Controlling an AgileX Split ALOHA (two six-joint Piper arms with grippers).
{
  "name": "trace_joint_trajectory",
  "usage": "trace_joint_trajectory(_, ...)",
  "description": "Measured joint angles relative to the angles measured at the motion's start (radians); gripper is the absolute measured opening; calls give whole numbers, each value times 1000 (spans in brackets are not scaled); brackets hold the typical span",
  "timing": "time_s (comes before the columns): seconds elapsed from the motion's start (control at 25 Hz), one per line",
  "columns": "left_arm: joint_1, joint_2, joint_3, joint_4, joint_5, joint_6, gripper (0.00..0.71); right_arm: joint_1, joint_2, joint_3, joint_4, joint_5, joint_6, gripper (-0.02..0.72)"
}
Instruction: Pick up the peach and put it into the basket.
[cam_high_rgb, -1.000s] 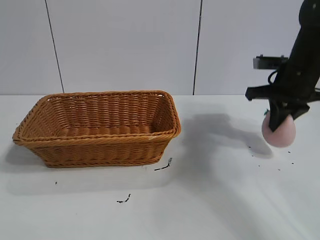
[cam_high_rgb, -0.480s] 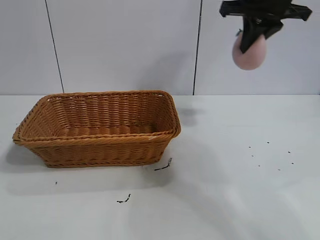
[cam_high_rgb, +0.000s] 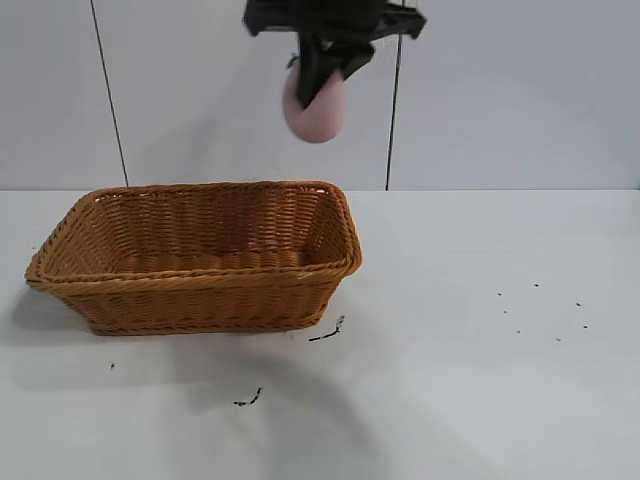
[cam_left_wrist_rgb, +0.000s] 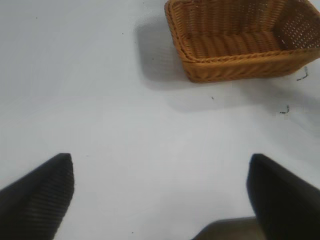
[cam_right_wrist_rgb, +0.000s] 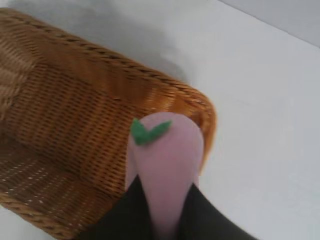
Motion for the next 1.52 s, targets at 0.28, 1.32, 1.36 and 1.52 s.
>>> trace_joint_trajectory(0.28, 0, 0, 0, 0, 0, 0, 692, 0, 88, 0, 1, -19, -27, 283)
trace_joint_trajectory(1.32, 0, 0, 0, 0, 0, 0, 692, -387, -116, 0, -21, 67, -25, 689)
trace_joint_trajectory(1.36, 0, 0, 0, 0, 0, 0, 692, -426, -116, 0, -24, 77, -25, 689)
trace_joint_trajectory(1.52, 0, 0, 0, 0, 0, 0, 692, -547, -116, 0, -27, 129, -21, 689)
